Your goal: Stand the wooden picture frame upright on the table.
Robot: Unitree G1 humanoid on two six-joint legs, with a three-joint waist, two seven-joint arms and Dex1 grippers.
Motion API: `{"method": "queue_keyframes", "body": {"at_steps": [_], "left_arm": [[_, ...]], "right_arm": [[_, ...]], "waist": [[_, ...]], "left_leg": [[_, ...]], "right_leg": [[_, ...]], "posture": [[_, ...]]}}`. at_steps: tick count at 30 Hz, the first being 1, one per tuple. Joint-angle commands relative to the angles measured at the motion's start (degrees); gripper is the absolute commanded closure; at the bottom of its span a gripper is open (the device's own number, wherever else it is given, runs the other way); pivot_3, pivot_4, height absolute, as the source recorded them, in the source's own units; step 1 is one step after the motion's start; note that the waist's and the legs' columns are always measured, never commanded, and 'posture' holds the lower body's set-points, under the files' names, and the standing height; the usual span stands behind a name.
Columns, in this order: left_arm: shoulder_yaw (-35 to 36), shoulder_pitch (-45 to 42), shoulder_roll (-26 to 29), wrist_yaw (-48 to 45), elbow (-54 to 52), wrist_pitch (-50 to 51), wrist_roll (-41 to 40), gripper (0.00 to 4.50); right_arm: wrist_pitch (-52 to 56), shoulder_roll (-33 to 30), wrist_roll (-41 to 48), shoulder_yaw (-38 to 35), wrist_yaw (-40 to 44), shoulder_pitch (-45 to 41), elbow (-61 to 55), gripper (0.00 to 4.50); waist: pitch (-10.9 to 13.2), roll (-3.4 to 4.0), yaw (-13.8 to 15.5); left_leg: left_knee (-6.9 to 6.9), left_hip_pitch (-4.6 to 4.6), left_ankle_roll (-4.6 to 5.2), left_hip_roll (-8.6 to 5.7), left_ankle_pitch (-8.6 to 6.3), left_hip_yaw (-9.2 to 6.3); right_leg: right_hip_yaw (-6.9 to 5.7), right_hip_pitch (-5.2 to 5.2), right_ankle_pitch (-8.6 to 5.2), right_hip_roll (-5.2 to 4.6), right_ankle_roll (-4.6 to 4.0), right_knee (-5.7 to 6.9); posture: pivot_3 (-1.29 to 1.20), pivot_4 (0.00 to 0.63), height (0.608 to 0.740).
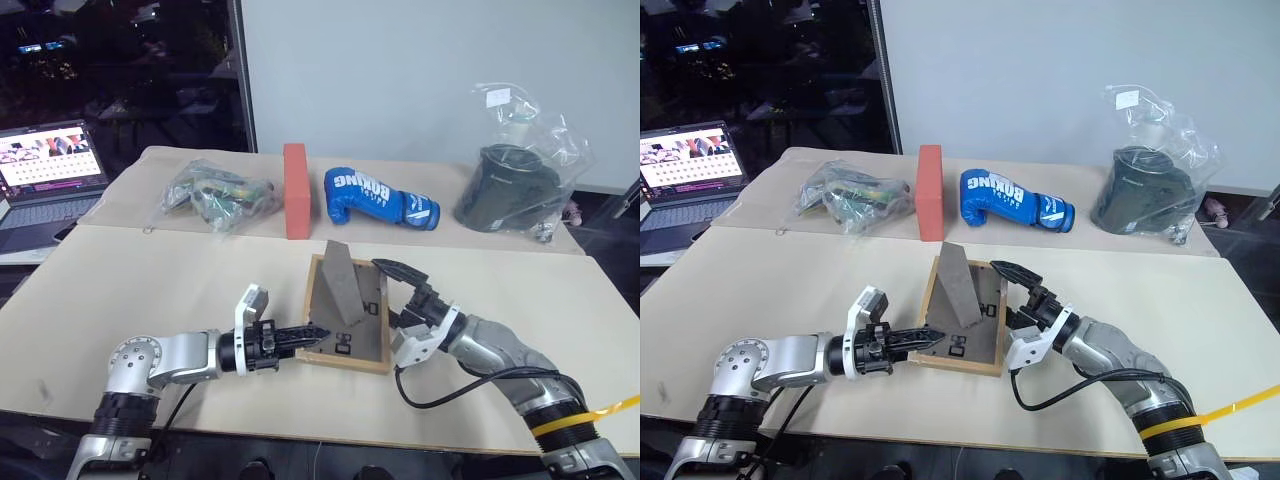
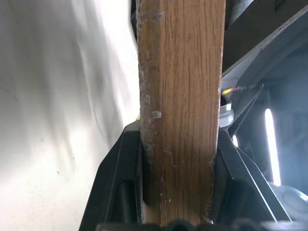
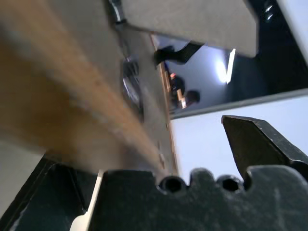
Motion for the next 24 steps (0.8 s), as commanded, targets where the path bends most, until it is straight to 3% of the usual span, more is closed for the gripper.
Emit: {"method": "queue_keyframes", "body": {"at_steps": [1, 2, 3, 6, 10, 15, 16, 17, 19, 23, 24], "left_arm": [[0.27, -1.02, 0.8, -1.32, -1.0, 0.45, -1.32, 3.35], [0.09, -1.13, 1.02, -1.29, -1.15, 0.45, -1.32, 3.35], [0.03, -1.28, 1.33, -1.31, -1.17, 0.47, -1.32, 3.35], [0.04, -1.49, 2.49, -1.12, -1.35, 0.27, -1.32, 3.35], [0.05, -2.25, 8.05, -1.46, -1.62, 0.7, -1.32, 3.35], [-0.03, -3.29, 14.45, -4.67, -1.73, 1.14, -1.32, 3.35], [-0.28, -3.28, 16.49, -5.55, -3.51, 1.61, -1.32, 2.35], [-0.21, -3.34, 18.16, -6.97, -5.02, 2.2, -1.32, 2.2], [-0.05, -3.6, 21.35, -8.22, -6.96, 2.25, 0.98, 1.41], [3.62, -4.87, 25.55, -14.49, -3.91, 1.51, 3.04, 0.06], [4.73, -4.75, 26.45, -16.79, -4.24, 1.42, 5.41, 0.0]], "right_arm": [[-2.01, -1.38, 0.63, -0.4, -1.43, -0.74, -1.46, 0.01], [-2.51, -1.63, 1.27, 0.04, -0.97, -0.77, -0.98, 0.51], [-2.86, -1.81, 1.87, 0.29, -0.65, -0.77, -0.65, 0.62], [-3.4, -2.38, 2.72, 0.33, -0.59, -0.54, -0.34, 1.5], [-4.17, -3.63, 4.42, 0.37, 0.24, -0.03, 0.86, 2.93], [-5.83, -5.19, 6.45, 0.34, 1.53, 0.84, 2.26, 2.99], [-5.99, -5.41, 7.27, 0.38, 2.23, 0.81, 2.15, 2.99], [-5.98, -5.6, 8.25, 0.45, 3.01, 0.71, 2.07, 3.01], [-4.27, -5.58, 13.05, 1.1, 6.22, 0.38, 2.07, 3.28], [1.51, -4.84, 25.61, 3.49, 15.79, -0.54, -0.27, 3.28], [3.16, -4.61, 28.26, 4.01, 18.28, -0.73, -0.82, 3.28]], "waist": [[0.0, 0.0, 0.03], [0.0, 0.0, 0.07], [0.0, 0.0, 0.08], [0.0, 0.0, 0.0], [0.0, -0.01, -0.01], [0.0, 0.0, -0.01], [0.01, -0.02, 0.02], [0.06, -0.1, -0.01], [0.07, -0.12, -0.15], [0.08, -0.12, -0.26], [0.08, -0.12, -0.36]], "left_leg": [[0.0, 0.0, 0.0, 0.0, 0.0, 0.0], [0.0, 0.0, 0.0, 0.0, 0.0, 0.0], [0.0, 0.0, 0.0, 0.0, 0.0, 0.0], [0.0, 0.0, 0.0, 0.0, 0.0, 0.0], [0.0, 0.01, 0.0, 0.0, 0.0, 0.0], [0.0, 0.01, 0.0, 0.0, 0.0, -0.03], [0.0, 0.01, 0.0, 0.0, 0.0, -0.03], [0.0, 0.0, 0.0, 0.0, 0.0, -0.03], [-0.02, 0.0, 0.0, 0.03, 0.0, -0.05], [-0.02, 0.04, 0.01, 0.01, -0.01, -0.03], [-0.02, 0.04, 0.01, 0.03, 0.0, -0.03]], "right_leg": [[0.0, 0.0, 0.0, 0.0, 0.0, 0.0], [0.0, 0.0, 0.0, 0.0, 0.0, 0.0], [0.0, 0.01, 0.0, 0.0, 0.0, -0.01], [0.0, 0.03, 0.0, 0.0, 0.0, -0.01], [0.01, 0.02, 0.0, 0.0, 0.0, 0.0], [-0.02, 0.03, -0.01, 0.0, 0.0, 0.0], [-0.03, 0.03, -0.01, 0.0, 0.0, 0.0], [-0.03, 0.03, -0.01, 0.0, 0.0, 0.0], [-0.07, 0.01, -0.03, 0.0, -0.05, -0.01], [-0.07, 0.06, -0.04, -0.05, -0.05, 0.01], [-0.09, 0.05, -0.04, -0.04, -0.06, 0.01]], "posture": [[0.0, 0.15, 0.738], [0.0, 0.15, 0.738], [0.0, 0.15, 0.738], [0.0, 0.15, 0.738], [0.0, 0.15, 0.738], [0.0, 0.15, 0.738], [0.0, 0.15, 0.738], [0.0, 0.15, 0.738], [0.0, 0.15, 0.738], [0.0, 0.15, 0.738], [0.0, 0.15, 0.738]]}}
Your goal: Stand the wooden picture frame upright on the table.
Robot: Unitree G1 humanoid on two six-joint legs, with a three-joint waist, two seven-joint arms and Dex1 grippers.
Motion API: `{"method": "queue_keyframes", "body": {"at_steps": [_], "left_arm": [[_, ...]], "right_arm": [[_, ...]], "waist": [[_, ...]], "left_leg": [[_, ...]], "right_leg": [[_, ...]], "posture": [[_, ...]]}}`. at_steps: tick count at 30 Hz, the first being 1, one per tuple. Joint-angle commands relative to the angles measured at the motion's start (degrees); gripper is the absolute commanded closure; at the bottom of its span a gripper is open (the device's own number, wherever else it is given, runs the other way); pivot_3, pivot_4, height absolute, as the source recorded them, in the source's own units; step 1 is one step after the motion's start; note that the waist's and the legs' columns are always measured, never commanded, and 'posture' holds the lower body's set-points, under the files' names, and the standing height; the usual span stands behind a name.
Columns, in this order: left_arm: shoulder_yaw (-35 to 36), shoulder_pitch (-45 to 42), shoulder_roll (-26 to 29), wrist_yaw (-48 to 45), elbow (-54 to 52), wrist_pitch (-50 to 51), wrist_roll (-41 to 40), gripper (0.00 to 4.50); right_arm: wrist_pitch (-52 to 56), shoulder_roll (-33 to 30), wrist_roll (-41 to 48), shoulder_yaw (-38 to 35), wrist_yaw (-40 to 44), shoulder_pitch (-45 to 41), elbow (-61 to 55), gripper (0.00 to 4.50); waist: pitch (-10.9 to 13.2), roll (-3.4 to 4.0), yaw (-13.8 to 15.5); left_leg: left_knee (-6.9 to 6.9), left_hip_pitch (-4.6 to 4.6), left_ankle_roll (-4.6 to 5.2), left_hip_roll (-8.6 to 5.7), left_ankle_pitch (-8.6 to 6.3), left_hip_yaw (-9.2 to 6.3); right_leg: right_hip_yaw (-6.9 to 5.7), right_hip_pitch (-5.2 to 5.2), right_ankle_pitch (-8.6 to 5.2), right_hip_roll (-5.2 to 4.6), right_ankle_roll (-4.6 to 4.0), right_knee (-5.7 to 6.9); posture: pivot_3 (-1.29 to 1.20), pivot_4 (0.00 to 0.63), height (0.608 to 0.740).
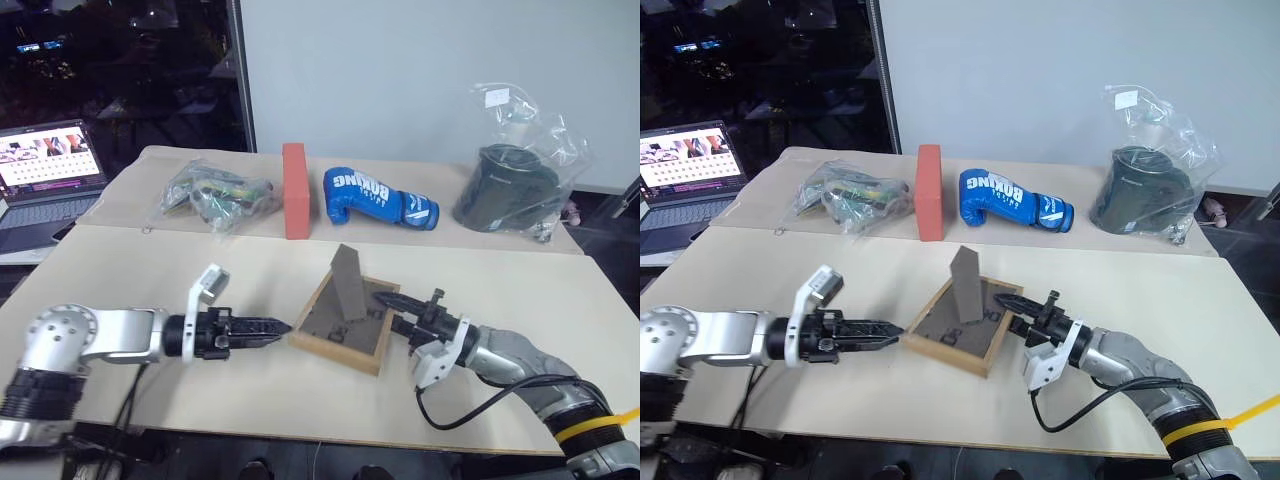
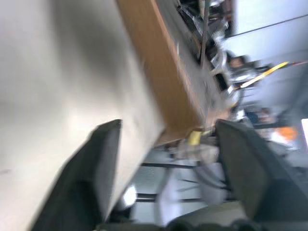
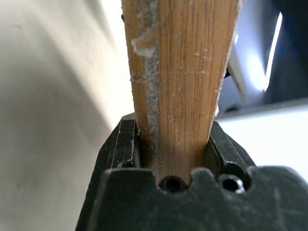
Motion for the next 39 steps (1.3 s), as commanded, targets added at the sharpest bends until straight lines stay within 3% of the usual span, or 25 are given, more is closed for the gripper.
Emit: {"method": "queue_keyframes", "body": {"at_steps": [1, 5, 8, 14, 20, 24, 31, 39], "left_arm": [[5.33, -0.75, 3.72, -9.15, -1.35, -0.85, 6.11, 0.0], [12.22, 3.34, 3.02, -18.59, -12.68, -13.79, 22.04, 0.0], [12.75, 12.5, 0.91, -26.89, -21.88, -28.56, 38.39, 0.0], [11.27, 18.11, -4.12, -31.44, -22.73, -38.26, 49.55, 0.0], [12.07, 18.93, -6.03, -34.82, -21.25, -37.46, 49.3, 0.0], [16.31, 14.59, -8.43, -30.9, -14.5, -34.1, 44.16, 0.0], [7.34, 19.89, -4.01, -34.03, -19.31, -42.91, 63.81, 0.0], [5.83, 16.48, -7.92, -32.62, -16.45, -44.42, 68.99, 0.0]], "right_arm": [[6.34, 0.88, 13.57, 0.45, 8.82, -1.88, -4.66, 3.28], [27.84, 4.85, 36.16, -1.09, 20.97, -2.81, -8.63, 3.28], [51.14, 9.42, 56.13, -6.74, 22.07, -5.1, -9.67, 3.28], [73.76, 12.39, 67.02, -13.08, 20.45, -9.7, -5.63, 3.28], [82.75, 12.62, 65.66, -12.77, 24.5, -13.04, -0.19, 3.28], [87.52, 12.41, 64.48, -10.31, 29.5, -11.23, 2.08, 3.28], [96.84, 13.8, 65.93, -10.63, 29.62, -9.28, -1.27, 3.28], [99.17, 17.3, 65.61, -13.53, 25.16, -7.76, -3.7, 3.28]], "waist": [[0.0, 0.0, -0.21], [0.0, 0.0, -0.42], [0.0, 0.04, -0.6], [0.03, 0.06, 0.1], [0.03, 0.07, 0.12], [0.03, 0.07, 0.09], [0.03, 0.07, -0.5], [0.01, 0.05, -0.83]], "left_leg": [[0.0, 0.0, 0.0, 0.01, 0.0, -0.01], [-0.04, -0.02, 0.0, 0.02, 0.0, -0.02], [-0.08, -0.01, -0.01, 0.07, 0.0, 0.0], [-0.06, -0.07, -0.01, 0.12, 0.0, 0.03], [-0.07, -0.15, 0.04, 0.12, -0.03, 0.07], [-0.06, -0.2, 0.06, 0.13, -0.05, 0.07], [-0.05, -0.13, 0.06, 0.14, -0.05, 0.07], [-0.02, -0.12, 0.06, 0.16, -0.05, 0.07]], "right_leg": [[-0.03, 0.0, -0.01, 0.0, -0.01, 0.0], [-0.1, 0.02, -0.03, -0.01, -0.05, -0.02], [-0.1, 0.02, -0.01, 0.0, -0.1, -0.03], [-0.16, -0.07, -0.07, 0.01, -0.17, -0.04], [-0.16, -0.13, -0.12, 0.01, -0.13, -0.06], [-0.19, -0.17, -0.13, 0.02, -0.1, -0.02], [-0.19, -0.09, -0.13, 0.03, -0.11, -0.03], [-0.2, -0.08, -0.15, 0.03, -0.09, -0.02]], "posture": [[0.0, 0.15, 0.738], [0.0, 0.15, 0.738], [0.0, 0.15, 0.738], [0.0, 0.15, 0.738], [0.0, 0.15, 0.738], [0.0, 0.15, 0.738], [0.0, 0.15, 0.738], [0.0, 0.15, 0.738]]}}
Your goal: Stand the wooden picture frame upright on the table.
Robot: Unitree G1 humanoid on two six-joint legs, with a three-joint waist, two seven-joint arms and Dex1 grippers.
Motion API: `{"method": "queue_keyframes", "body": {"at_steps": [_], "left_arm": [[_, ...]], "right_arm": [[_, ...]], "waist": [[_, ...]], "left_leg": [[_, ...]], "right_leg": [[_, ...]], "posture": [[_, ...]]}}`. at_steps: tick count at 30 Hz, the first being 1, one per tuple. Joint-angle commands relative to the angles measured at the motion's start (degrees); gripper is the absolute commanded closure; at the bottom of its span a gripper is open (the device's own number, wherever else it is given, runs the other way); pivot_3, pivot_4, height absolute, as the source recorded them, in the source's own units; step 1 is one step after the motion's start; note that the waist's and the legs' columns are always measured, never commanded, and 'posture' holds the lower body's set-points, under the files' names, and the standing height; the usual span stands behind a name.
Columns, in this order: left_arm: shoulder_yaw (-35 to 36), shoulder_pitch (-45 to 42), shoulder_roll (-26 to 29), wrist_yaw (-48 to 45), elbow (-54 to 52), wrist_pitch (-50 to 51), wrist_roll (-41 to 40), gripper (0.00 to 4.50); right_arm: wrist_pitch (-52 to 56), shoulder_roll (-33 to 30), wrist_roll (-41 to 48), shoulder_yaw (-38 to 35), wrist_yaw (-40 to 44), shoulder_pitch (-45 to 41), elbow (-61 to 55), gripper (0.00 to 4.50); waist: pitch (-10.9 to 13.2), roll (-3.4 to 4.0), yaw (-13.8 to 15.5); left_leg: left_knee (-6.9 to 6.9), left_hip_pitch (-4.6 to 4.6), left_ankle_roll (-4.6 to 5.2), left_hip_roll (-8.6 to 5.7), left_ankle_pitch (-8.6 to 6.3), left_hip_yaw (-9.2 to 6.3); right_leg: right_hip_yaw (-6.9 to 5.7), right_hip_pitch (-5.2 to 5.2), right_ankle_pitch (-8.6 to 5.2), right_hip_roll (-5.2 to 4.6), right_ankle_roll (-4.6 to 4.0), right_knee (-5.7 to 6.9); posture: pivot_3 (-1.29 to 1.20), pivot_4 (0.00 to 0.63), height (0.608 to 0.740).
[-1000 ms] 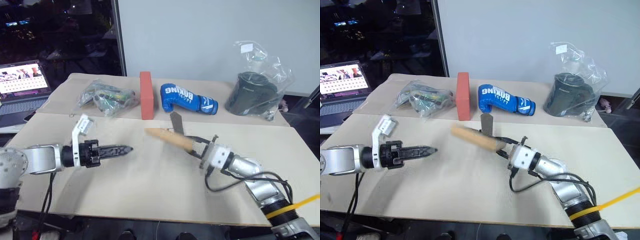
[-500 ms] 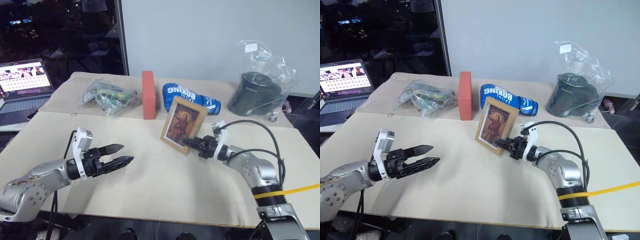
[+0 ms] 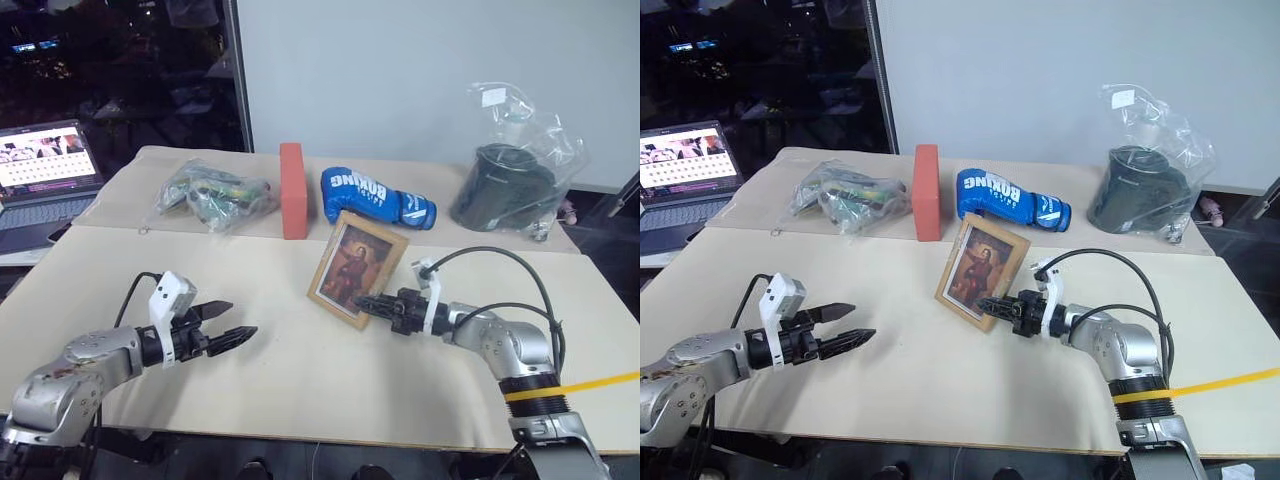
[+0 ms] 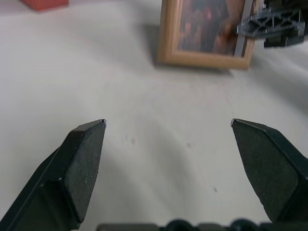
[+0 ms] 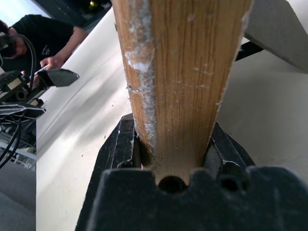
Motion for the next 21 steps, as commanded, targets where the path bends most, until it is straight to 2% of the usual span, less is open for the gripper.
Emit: {"method": "queue_keyframes", "body": {"at_steps": [1, 3, 5, 10, 16, 20, 21], "left_arm": [[-0.26, -2.16, -0.48, 0.11, 0.88, -1.58, 2.55, 0.0], [-0.82, -2.71, -0.67, -0.17, 1.69, -1.69, 3.86, 0.0], [-1.12, -3.32, -1.18, -0.21, 2.57, -2.47, 5.17, 0.0], [-3.32, -5.17, -2.11, -0.49, 7.32, -6.3, 10.8, 0.0], [-5.83, -4.81, -3.98, -1.71, 10.39, -10.47, 15.18, 0.0], [-4.85, -6.92, -6.49, -0.14, 13.99, -11.05, 15.95, 0.0], [-5.69, -7.58, -6.55, 0.83, 15.37, -12.95, 18.49, 0.0]], "right_arm": [[4.32, 0.99, 1.11, -0.71, -1.73, 1.98, -2.05, 3.28], [5.44, 0.53, 1.76, -1.28, -1.53, 2.73, -4.14, 2.26], [6.23, -0.68, 2.09, -1.61, -0.57, 4.12, -6.63, 1.74], [9.03, -4.05, 5.01, -6.04, 0.57, 8.34, -10.38, 0.03], [6.83, -13.36, 9.13, -15.65, 9.17, 19.85, -15.98, 0.03], [-3.82, -15.97, 1.76, -18.3, 8.05, 23.38, -16.35, 0.03], [-8.08, -15.56, -0.42, -19.22, 7.17, 23.53, -16.45, 0.03]], "waist": [[0.0, 0.0, -0.2], [-0.01, -0.01, -0.28], [0.0, 0.0, -0.26], [0.01, 0.01, -0.19], [0.01, 0.0, 0.49], [-0.01, 0.02, 0.07], [-0.01, 0.02, -0.16]], "left_leg": [[0.0, 0.0, 0.0, 0.0, 0.0, 0.0], [-0.01, 0.0, 0.0, 0.0, 0.0, 0.0], [-0.03, -0.02, 0.0, 0.0, 0.0, -0.01], [0.01, -0.15, 0.0, -0.01, 0.0, -0.01], [0.01, -0.22, 0.02, -0.03, -0.01, 0.0], [0.04, -0.15, 0.04, -0.01, -0.02, 0.01], [0.06, -0.14, 0.04, 0.0, -0.02, 0.01]], "right_leg": [[-0.01, 0.0, -0.01, 0.0, 0.01, 0.01], [0.0, 0.0, -0.01, 0.0, 0.01, 0.01], [0.0, -0.01, 0.0, 0.0, 0.0, 0.0], [0.0, -0.08, 0.0, 0.0, 0.01, -0.01], [0.0, -0.06, -0.04, -0.02, 0.07, -0.06], [-0.01, -0.03, -0.06, 0.0, 0.09, -0.04], [-0.01, -0.05, -0.2, 0.0, 0.34, -0.03]], "posture": [[0.0, 0.15, 0.738], [0.0, 0.15, 0.738], [0.0, 0.15, 0.738], [0.0, 0.15, 0.738], [0.0, 0.15, 0.738], [0.0, 0.15, 0.738], [0.0, 0.15, 0.738]]}}
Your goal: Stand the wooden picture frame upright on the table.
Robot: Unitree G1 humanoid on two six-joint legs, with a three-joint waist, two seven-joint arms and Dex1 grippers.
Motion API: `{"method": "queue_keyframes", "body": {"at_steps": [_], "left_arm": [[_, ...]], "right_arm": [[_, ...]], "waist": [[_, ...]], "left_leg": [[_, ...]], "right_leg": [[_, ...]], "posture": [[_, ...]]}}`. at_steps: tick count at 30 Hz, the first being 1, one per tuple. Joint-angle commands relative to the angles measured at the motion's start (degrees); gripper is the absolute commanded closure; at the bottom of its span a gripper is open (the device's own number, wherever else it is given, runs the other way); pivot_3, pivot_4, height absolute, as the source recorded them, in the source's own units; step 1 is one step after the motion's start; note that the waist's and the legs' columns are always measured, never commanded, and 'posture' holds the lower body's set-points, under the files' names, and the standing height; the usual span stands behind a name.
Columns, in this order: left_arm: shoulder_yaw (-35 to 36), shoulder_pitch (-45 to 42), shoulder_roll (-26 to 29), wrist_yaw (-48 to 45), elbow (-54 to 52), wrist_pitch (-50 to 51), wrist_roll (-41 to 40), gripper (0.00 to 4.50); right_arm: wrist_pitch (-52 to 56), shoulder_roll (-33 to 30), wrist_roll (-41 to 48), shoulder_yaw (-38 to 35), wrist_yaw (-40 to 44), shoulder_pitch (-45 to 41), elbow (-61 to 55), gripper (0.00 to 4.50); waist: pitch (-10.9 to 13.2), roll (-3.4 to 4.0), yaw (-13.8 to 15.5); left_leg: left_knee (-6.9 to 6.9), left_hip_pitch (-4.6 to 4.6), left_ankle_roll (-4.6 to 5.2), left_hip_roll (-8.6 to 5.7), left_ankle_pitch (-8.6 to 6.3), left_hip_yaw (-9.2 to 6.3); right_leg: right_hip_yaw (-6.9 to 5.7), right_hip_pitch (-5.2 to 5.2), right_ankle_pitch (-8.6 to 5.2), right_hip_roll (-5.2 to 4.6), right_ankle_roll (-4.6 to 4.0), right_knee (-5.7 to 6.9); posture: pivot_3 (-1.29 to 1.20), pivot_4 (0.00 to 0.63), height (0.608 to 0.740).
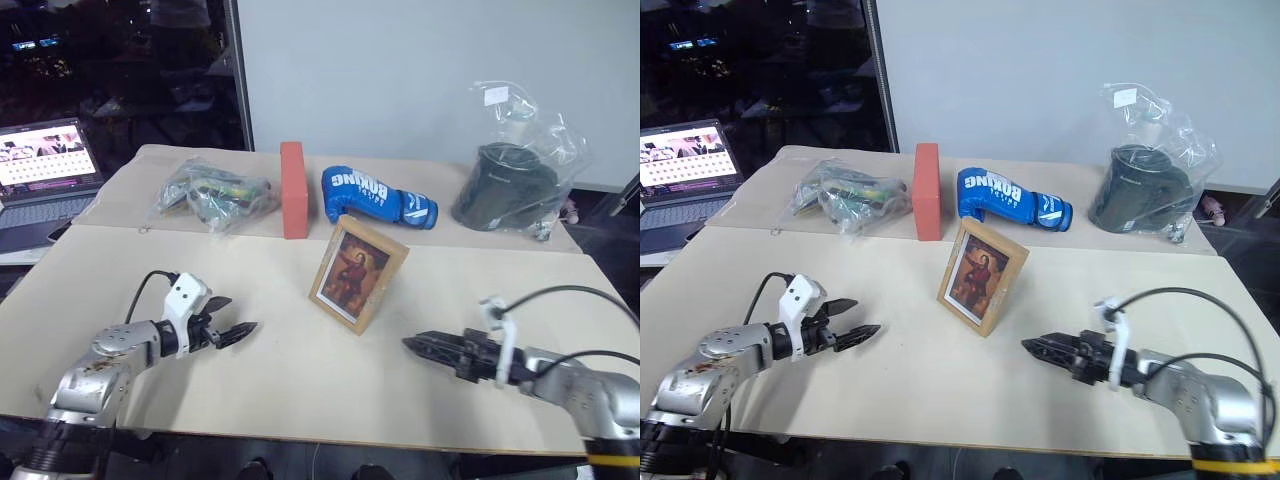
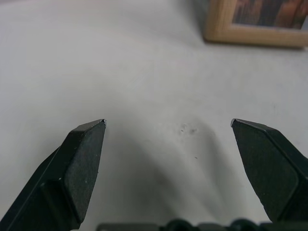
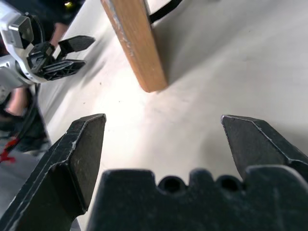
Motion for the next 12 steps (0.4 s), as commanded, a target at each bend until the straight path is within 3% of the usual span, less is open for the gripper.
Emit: {"method": "queue_keyframes", "body": {"at_steps": [1, 4, 12], "left_arm": [[-0.34, -2.75, 0.06, 2.49, 3.07, -5.2, 5.73, 0.0], [-1.37, -4.24, -1.31, 4.87, 4.76, -8.41, 9.52, 0.0], [-2.29, -4.92, -5.52, 4.51, 2.61, -6.78, 8.86, 0.0]], "right_arm": [[-15.81, -0.1, -8.52, -2.82, -1.53, 0.64, -2.12, 0.03], [-29.82, -0.3, -19.17, -0.48, -3.57, 3.12, -3.32, 0.03], [-33.01, 2.33, -20.73, -1.13, -6.69, 3.32, -1.59, 0.03]], "waist": [[0.0, 0.0, -0.44], [0.0, 0.0, -0.3], [0.0, 0.0, -0.25]], "left_leg": [[0.0, 0.04, 0.02, 0.0, 0.01, 0.01], [0.01, 0.15, 0.04, -0.01, 0.03, 0.04], [-0.02, 0.08, 0.04, -0.02, 0.03, 0.05]], "right_leg": [[0.01, 0.01, -0.04, 0.0, 0.08, 0.02], [0.02, 0.07, -0.04, -0.01, 0.13, 0.02], [0.04, 0.1, 0.05, -0.02, -0.03, 0.03]], "posture": [[0.0, 0.15, 0.738], [0.0, 0.15, 0.738], [0.0, 0.15, 0.738]]}}
